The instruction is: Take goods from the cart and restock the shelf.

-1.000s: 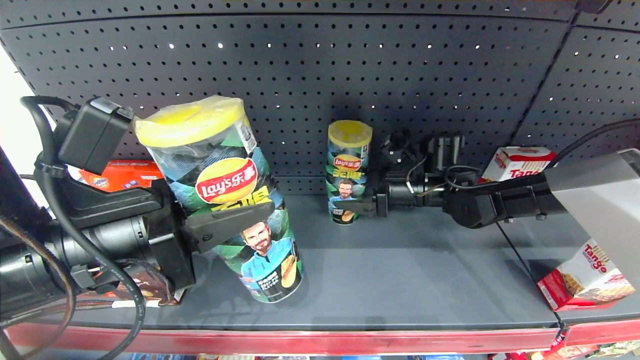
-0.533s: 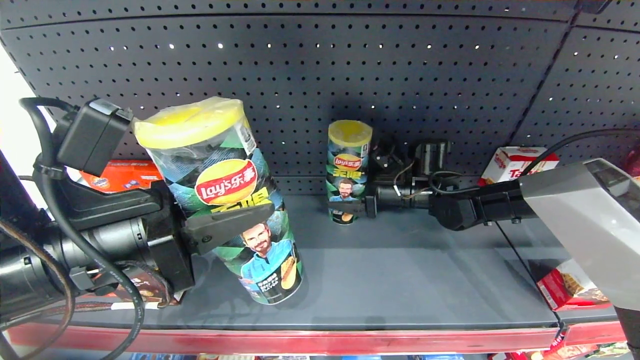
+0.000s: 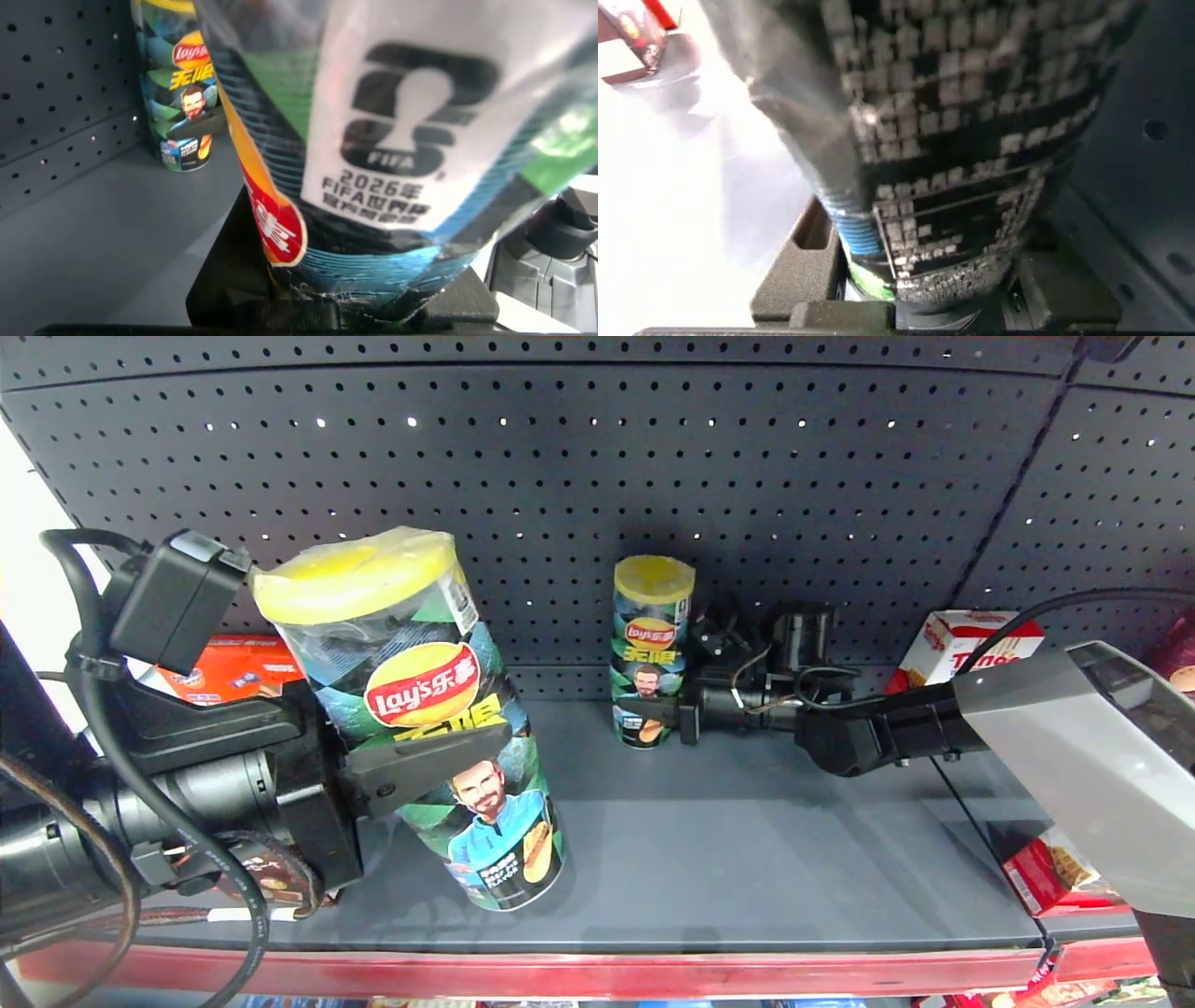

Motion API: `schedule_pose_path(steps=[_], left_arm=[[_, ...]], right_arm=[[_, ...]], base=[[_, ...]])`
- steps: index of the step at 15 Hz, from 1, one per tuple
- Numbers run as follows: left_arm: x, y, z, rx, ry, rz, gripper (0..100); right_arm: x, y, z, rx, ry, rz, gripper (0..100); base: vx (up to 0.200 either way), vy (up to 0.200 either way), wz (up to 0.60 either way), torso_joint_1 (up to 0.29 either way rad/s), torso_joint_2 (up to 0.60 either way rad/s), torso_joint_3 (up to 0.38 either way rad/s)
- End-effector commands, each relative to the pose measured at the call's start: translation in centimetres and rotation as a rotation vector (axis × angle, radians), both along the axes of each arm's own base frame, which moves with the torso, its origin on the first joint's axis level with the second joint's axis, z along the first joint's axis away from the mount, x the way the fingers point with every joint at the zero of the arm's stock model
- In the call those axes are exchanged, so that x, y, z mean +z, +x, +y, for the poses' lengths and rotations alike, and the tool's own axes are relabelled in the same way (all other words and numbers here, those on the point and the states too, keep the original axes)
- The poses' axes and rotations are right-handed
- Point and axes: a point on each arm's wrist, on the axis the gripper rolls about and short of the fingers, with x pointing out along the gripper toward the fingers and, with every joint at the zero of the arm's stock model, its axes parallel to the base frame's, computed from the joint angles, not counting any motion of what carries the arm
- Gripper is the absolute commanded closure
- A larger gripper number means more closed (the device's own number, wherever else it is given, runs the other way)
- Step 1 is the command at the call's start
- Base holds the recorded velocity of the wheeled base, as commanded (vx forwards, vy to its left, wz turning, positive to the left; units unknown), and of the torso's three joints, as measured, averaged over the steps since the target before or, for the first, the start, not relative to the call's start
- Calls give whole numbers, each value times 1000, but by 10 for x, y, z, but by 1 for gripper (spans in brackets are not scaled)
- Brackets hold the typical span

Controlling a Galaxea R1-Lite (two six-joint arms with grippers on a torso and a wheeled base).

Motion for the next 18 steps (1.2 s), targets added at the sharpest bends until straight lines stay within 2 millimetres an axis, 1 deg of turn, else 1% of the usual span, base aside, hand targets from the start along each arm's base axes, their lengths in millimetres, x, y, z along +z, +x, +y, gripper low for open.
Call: schedule_pose_path(steps=[1, 3, 5, 6, 8, 9, 10, 11, 12, 13, 15, 16, 17, 18], left_arm=[[-2, 0, 0, 0, 2, 5, 100], [-2, 0, 0, 1, 3, 7, 100], [-2, -1, 0, 0, 2, 5, 100], [-1, -2, 1, 0, 0, 1, 100], [1, -5, 2, 1, -4, -9, 100], [2, -6, 3, 1, -7, -11, 100], [3, -6, 3, 1, -14, -5, 100], [3, -6, 3, 3, -17, -1, 100], [3, -6, 3, 3, -18, 1, 100], [3, -6, 3, 3, -18, 1, 100], [3, -6, 3, 3, -18, 1, 100], [3, -6, 3, 3, -18, 1, 100], [3, -6, 3, 3, -18, 1, 100], [3, -6, 3, 3, -18, 1, 100]], right_arm=[[6, -5, -2, 2, 2, -4, 100], [18, -15, -6, 7, 12, -23, 100], [34, -35, -9, 20, 22, -35, 100], [40, -50, -10, 32, 23, -30, 100], [46, -89, -12, 72, 20, -21, 100], [42, -104, -15, 83, 16, -11, 100], [34, -123, -17, 103, 19, -17, 100], [31, -129, -18, 107, 22, -23, 100], [16, -143, -23, 106, 26, -33, 100], [6, -152, -27, 106, 28, -36, 100], [-10, -164, -33, 97, 16, -21, 100], [-16, -166, -34, 91, 10, -12, 100], [-16, -167, -35, 91, 11, -13, 100], [-25, -169, -36, 91, -1, 5, 100]], base=[[0, 0, 0, 0, 0, 0], [0, 0, 0, 0, 0, 0], [0, 0, 0, 0, 0, 0], [0, 0, 0, 0, 0, 0], [0, 0, 0, 0, 0, 0], [0, 0, 0, 0, 0, 0], [0, 0, 0, 0, 0, 0], [0, 0, 0, 0, 0, 0], [0, 0, 0, 0, 0, 0], [0, 0, 0, 0, 0, 0], [0, 0, 0, 0, 0, 0], [0, 0, 0, 0, 0, 0], [0, 0, 0, 0, 0, 0], [0, 0, 0, 0, 0, 0]])
